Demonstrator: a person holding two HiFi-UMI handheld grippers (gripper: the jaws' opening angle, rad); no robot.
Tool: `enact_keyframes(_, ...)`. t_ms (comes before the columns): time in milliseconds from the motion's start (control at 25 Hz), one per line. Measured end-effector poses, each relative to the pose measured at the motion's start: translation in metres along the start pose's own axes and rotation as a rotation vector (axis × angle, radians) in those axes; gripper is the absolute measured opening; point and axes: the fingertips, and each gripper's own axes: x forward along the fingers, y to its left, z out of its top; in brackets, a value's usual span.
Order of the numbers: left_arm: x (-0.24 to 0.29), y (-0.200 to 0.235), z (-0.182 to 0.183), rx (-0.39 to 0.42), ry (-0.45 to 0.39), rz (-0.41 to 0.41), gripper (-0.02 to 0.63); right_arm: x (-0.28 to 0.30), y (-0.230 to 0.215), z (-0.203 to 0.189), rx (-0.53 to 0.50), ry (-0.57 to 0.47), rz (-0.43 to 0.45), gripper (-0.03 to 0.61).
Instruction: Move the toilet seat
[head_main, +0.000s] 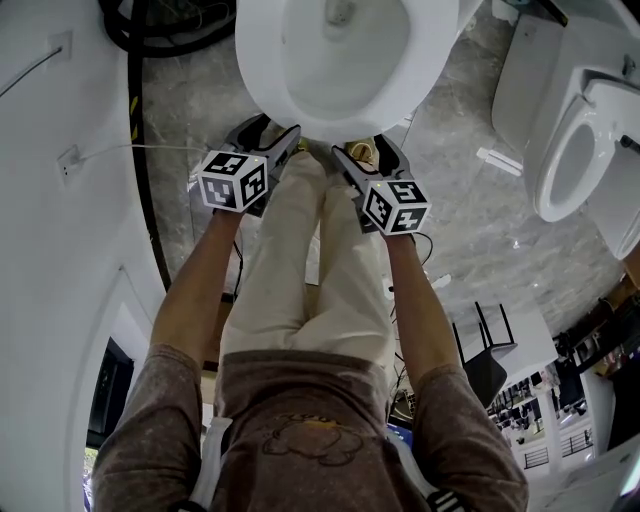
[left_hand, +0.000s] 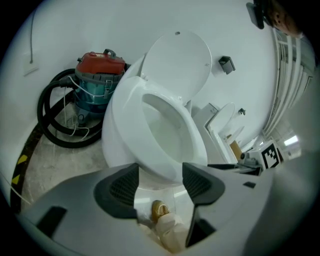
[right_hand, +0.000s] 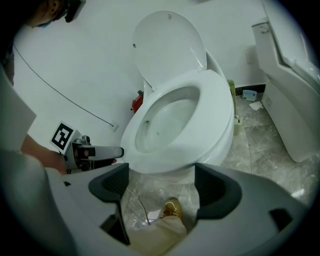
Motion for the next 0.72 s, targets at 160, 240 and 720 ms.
enact_keyframes(160, -0.007, -0.008, 0.005, 0.001, -0.003, -0.013, 0.279, -0.006, 0.004, 0.005, 0.011, -0.007, -0.009, 0.408)
enact_keyframes(240, -0.012, -0.011, 0.008, -0.004, -0.010, -0.016, 0.279, -0.010, 0.008, 0.008, 0.015, -0.015, -0.017, 0.408)
enact_keyframes(720, -0.050, -0.043, 0.033, 0.050, -0.037, -0.061, 0.279, -0.050, 0.031, 0.035, 0.014, -0.103, -0.042, 0.408)
